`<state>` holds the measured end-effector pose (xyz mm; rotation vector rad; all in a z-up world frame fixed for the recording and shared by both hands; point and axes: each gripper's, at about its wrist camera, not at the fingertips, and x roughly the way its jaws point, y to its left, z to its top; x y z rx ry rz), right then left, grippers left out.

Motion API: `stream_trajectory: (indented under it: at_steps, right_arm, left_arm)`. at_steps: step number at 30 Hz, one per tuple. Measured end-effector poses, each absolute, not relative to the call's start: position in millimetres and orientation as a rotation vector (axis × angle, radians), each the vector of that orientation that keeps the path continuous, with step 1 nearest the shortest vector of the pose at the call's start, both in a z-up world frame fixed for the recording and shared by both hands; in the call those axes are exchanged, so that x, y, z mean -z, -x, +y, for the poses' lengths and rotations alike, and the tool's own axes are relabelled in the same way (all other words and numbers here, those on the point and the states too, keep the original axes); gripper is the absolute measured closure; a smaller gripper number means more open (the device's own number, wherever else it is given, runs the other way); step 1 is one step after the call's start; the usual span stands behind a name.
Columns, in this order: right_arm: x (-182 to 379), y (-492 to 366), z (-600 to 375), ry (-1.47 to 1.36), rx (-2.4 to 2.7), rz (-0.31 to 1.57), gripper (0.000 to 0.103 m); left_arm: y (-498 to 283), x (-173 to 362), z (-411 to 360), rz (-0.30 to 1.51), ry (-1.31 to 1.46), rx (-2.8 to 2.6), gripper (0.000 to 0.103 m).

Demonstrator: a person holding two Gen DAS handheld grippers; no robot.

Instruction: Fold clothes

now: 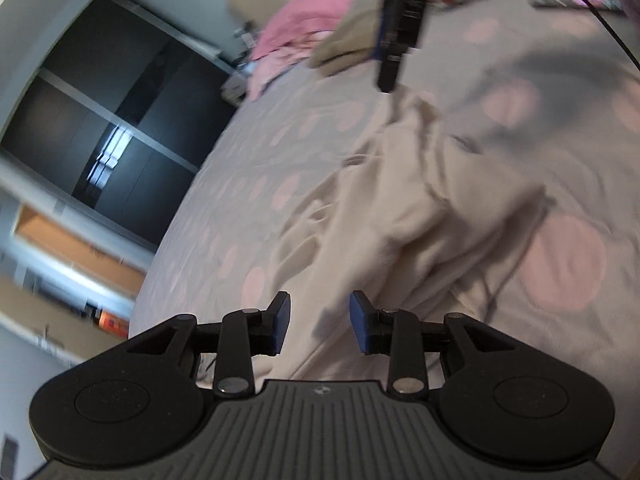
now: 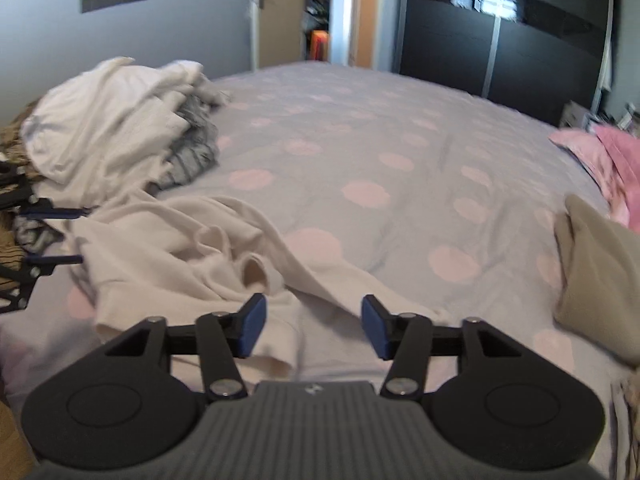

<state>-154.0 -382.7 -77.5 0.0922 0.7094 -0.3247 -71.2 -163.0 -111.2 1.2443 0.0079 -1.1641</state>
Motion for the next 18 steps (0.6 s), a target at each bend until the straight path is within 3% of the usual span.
stream_trajectory:
  at_steps: [2, 5, 10, 11, 13, 14, 18]
  right_arm:
    - [81, 155, -386, -0.101, 0.324, 0.718, 0.048]
    - [88, 159, -388, -0.078, 0.342, 0.719, 0.050]
    - [103, 166, -393, -0.030, 0.355, 0.722, 0.050]
    - [106, 166, -393, -0.017, 0.354, 0.726, 0.052]
    - [113, 165, -394, 0.011, 0.341, 0.748, 0.054]
    - [117, 165, -394, 0.025, 0.331, 0.762, 0.059]
    - [129, 162, -394, 0.080, 0.305, 0.815, 0.060]
  left_arm:
    - [75, 120, -165, -0.016, -1.292, 1.181, 0.071]
    - [81, 135, -166, -0.090, -1.369, 1.191, 0.060]
    - [87, 159, -177, -0.166, -1.431, 1.156, 0.061]
    - [88, 162, -182, -0.166, -1.428, 1.150, 0.063]
    - [90, 163, -190, -0.169, -1.419, 1.138, 0.087]
    - [88, 162, -192, -0.157, -1.405, 1.132, 0.090]
    - [78, 142, -194, -0.071, -1.298, 1.123, 0.098]
